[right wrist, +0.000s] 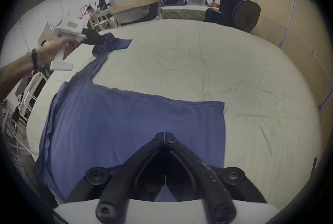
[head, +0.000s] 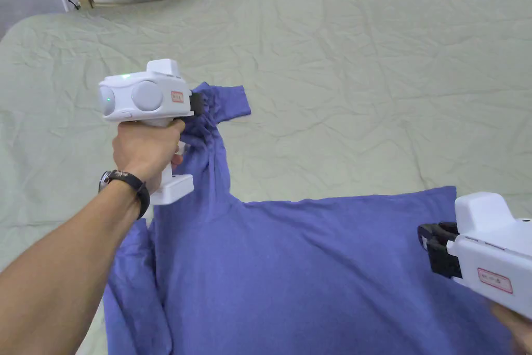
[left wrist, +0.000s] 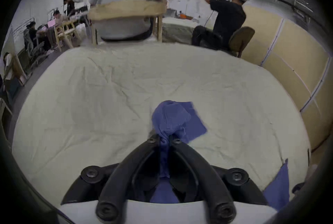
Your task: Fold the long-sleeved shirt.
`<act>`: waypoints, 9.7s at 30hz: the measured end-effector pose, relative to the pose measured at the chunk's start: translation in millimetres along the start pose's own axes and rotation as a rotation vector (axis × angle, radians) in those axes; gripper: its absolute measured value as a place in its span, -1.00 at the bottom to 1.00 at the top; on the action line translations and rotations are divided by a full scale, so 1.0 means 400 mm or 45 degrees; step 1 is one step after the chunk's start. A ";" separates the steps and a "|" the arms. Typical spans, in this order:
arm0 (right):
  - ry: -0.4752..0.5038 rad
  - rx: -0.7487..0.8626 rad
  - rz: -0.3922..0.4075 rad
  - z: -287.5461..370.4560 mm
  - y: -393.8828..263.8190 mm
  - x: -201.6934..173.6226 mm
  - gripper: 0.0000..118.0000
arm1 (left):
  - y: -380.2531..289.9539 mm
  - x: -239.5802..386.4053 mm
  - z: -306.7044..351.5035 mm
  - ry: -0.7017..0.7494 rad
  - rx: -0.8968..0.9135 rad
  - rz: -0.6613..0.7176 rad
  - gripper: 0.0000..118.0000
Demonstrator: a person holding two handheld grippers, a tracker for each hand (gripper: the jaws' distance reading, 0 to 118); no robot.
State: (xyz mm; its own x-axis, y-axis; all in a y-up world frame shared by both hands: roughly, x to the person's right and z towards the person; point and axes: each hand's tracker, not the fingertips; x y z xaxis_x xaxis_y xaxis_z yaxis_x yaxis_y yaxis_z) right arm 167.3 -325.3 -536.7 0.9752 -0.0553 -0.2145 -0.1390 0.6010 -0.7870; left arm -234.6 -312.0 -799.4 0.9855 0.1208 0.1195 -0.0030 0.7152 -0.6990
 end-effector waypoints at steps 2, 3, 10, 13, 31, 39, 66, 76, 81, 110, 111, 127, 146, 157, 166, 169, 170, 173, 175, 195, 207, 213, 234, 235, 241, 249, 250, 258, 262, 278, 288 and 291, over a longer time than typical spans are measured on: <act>-0.004 0.039 -0.008 0.047 -0.003 -0.007 -0.98 | -0.028 0.014 0.104 -0.041 0.070 0.018 -0.87; 0.000 0.054 -0.014 0.072 -0.010 -0.009 -0.98 | -0.040 0.015 0.151 -0.053 0.115 0.017 -0.87; 0.034 0.148 -0.034 0.221 -0.073 -0.045 -0.98 | -0.250 0.101 0.502 -0.056 0.249 -0.199 -0.87; 0.040 0.164 -0.046 0.258 -0.105 -0.054 -0.98 | -0.400 0.131 0.585 -0.070 0.223 -0.182 -0.87; 0.028 0.186 -0.098 0.349 -0.177 -0.045 -0.98 | -0.693 0.065 0.558 -0.129 -0.175 0.240 0.13; 0.027 0.200 -0.076 0.376 -0.191 -0.065 -0.98 | -0.614 0.074 0.805 0.100 -0.047 -0.024 0.10; 0.054 0.100 -0.057 0.288 -0.205 -0.091 -0.98 | -0.392 -0.120 0.615 0.079 -0.211 0.164 0.26; 0.021 -0.048 -0.055 0.140 -0.176 -0.069 -0.98 | -0.329 -0.136 0.291 0.078 -0.380 0.118 0.22; 0.013 -0.091 -0.038 0.090 -0.175 -0.065 -0.98 | -0.385 -0.141 0.174 0.128 -0.460 0.172 0.09; -0.187 -0.294 0.094 -0.290 0.169 0.172 0.11 | -0.397 -0.127 0.178 0.114 -0.397 0.131 -0.79; -0.139 -0.354 0.064 -0.322 0.149 0.174 0.15 | -0.398 -0.125 0.179 0.115 -0.395 0.127 -0.79; -0.195 -0.068 -0.027 -0.163 0.225 0.174 -0.88 | -0.313 -0.090 0.213 0.152 -0.247 0.024 -0.80; -0.116 0.083 0.033 0.263 -0.155 0.099 -0.88 | -0.557 -0.013 0.728 0.034 0.035 -0.019 -0.80; -0.076 -0.075 -0.027 0.337 -0.439 0.059 -0.88 | -0.897 -0.028 0.871 0.012 -0.033 0.138 -0.80; -0.081 -0.122 -0.022 0.372 -0.508 0.060 -0.88 | -0.992 -0.063 0.892 0.026 -0.095 0.154 -0.80; -0.091 -0.145 -0.020 0.343 -0.514 0.073 -0.88 | -0.988 -0.055 0.879 0.015 -0.126 0.136 -0.80; -0.097 -0.161 -0.009 0.333 -0.514 0.073 -0.88 | -0.985 -0.051 0.875 0.023 -0.133 0.117 -0.80; -0.103 -0.185 0.002 0.311 -0.519 0.079 -0.83 | -0.984 -0.037 0.870 0.045 -0.144 0.077 -0.65; -0.105 -0.191 0.014 0.307 -0.521 0.081 -0.56 | -0.982 -0.026 0.872 0.085 -0.223 0.061 -0.24; -0.037 0.395 0.133 0.568 -0.302 -0.246 -0.24 | -0.762 0.058 1.145 0.133 0.158 0.119 -0.37; 0.062 0.357 0.210 0.536 -0.300 -0.337 -0.98 | -0.787 0.028 1.145 -0.044 0.093 0.129 -0.99; 0.086 0.298 0.237 0.503 -0.286 -0.355 -0.98 | -0.765 -0.110 1.076 -0.320 -0.122 0.273 -0.99; 0.115 0.079 0.304 0.361 -0.255 -0.458 -0.98 | -0.868 -0.383 0.727 -0.625 -0.462 0.466 0.74; 0.114 0.073 0.298 0.357 -0.255 -0.456 -0.98 | -0.883 -0.383 0.711 -0.605 -0.484 0.465 0.77; 0.122 0.049 0.267 0.341 -0.255 -0.438 -0.98 | -0.885 -0.372 0.698 -0.750 -0.418 0.582 1.00; 0.112 0.036 0.233 0.331 -0.258 -0.414 -0.98 | -0.828 -0.234 0.618 -0.865 -0.515 0.451 1.00; 0.111 0.033 0.231 0.330 -0.260 -0.413 -0.98 | -0.825 -0.216 0.605 -0.864 -0.529 0.453 1.00; 0.110 0.025 0.198 0.329 -0.269 -0.391 -0.98 | -0.817 -0.190 0.578 -0.737 -0.576 0.239 0.76; 0.119 0.033 0.180 0.327 -0.268 -0.389 -0.98 | -0.807 -0.188 0.613 -0.610 -0.549 0.019 -0.59; 0.117 0.072 0.126 0.342 -0.268 -0.346 -0.98 | -0.752 -0.352 0.688 -0.257 -0.469 0.113 -0.65; 0.145 0.096 0.030 0.335 -0.305 -0.274 -0.98 | -0.670 -0.166 0.783 -0.297 -0.515 0.111 -0.65; 0.138 0.111 -0.029 0.346 -0.324 -0.232 -0.98 | -0.632 -0.055 0.803 -0.375 -0.518 0.040 -0.65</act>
State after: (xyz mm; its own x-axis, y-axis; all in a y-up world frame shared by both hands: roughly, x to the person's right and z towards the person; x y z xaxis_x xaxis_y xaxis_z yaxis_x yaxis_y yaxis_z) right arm 118.7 -287.5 -334.7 0.9529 -0.1530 -0.2619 -0.0966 0.6655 -0.7401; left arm -310.3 -274.4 -398.9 0.8961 0.3688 0.2469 0.0923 0.3891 -0.9165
